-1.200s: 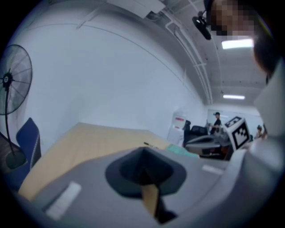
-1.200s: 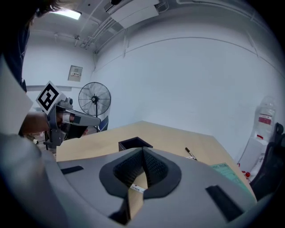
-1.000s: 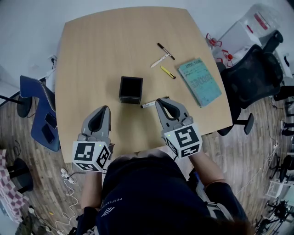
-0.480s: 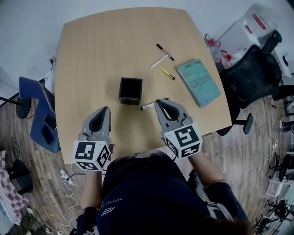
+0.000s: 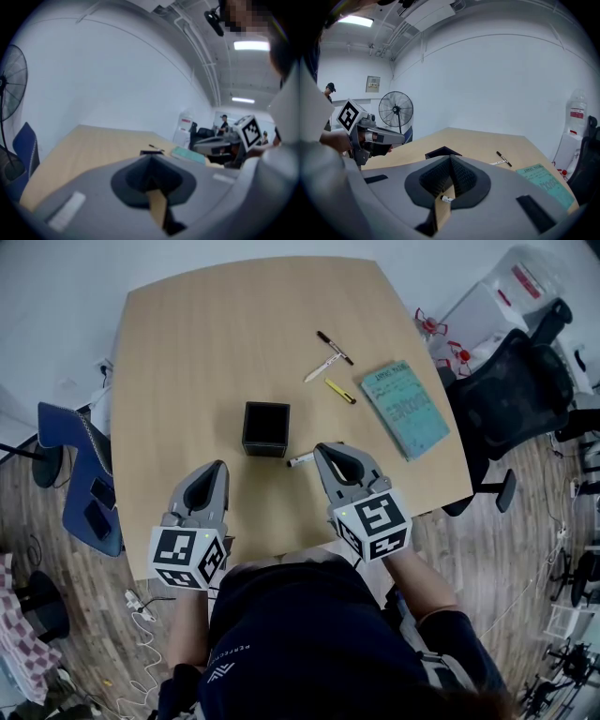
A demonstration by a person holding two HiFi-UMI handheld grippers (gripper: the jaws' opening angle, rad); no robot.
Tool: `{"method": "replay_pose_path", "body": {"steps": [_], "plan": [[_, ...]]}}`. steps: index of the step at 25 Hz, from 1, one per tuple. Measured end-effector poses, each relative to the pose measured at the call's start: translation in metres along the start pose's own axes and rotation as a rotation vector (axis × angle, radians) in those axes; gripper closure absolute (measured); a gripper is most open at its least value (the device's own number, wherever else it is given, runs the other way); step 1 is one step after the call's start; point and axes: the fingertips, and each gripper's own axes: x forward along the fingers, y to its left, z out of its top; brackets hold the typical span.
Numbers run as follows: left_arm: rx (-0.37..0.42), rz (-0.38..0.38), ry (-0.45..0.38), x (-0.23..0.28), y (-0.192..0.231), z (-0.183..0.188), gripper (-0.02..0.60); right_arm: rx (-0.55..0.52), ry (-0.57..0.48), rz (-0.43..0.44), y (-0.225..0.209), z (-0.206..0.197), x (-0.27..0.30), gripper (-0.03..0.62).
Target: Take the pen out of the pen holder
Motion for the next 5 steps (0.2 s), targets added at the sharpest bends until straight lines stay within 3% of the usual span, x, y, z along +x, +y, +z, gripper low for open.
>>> {"method": "replay_pose_path", "body": {"steps": [5], "plan": [[-0.003, -0.010, 0.009, 0.0042, -0.0010, -0.0010, 0.578, 0.002, 0.005, 0.000, -0.0001, -0.0022, 0.0018, 0.595]]}}
